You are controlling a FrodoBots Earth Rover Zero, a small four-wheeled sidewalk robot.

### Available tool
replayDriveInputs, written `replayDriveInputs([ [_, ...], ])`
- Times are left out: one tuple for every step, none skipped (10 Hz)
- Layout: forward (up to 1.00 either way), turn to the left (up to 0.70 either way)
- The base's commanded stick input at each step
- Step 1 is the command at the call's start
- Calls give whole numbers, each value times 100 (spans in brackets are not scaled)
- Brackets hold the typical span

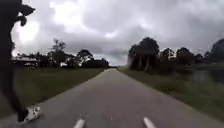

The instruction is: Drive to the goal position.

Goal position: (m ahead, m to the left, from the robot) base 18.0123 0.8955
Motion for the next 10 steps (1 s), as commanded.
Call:
replayDriveInputs([
  [70, -24],
  [70, -25],
  [70, -3],
  [70, 0],
  [70, 0],
  [70, 0],
  [70, 0],
  [70, 0],
  [70, 0],
  [70, 0],
])
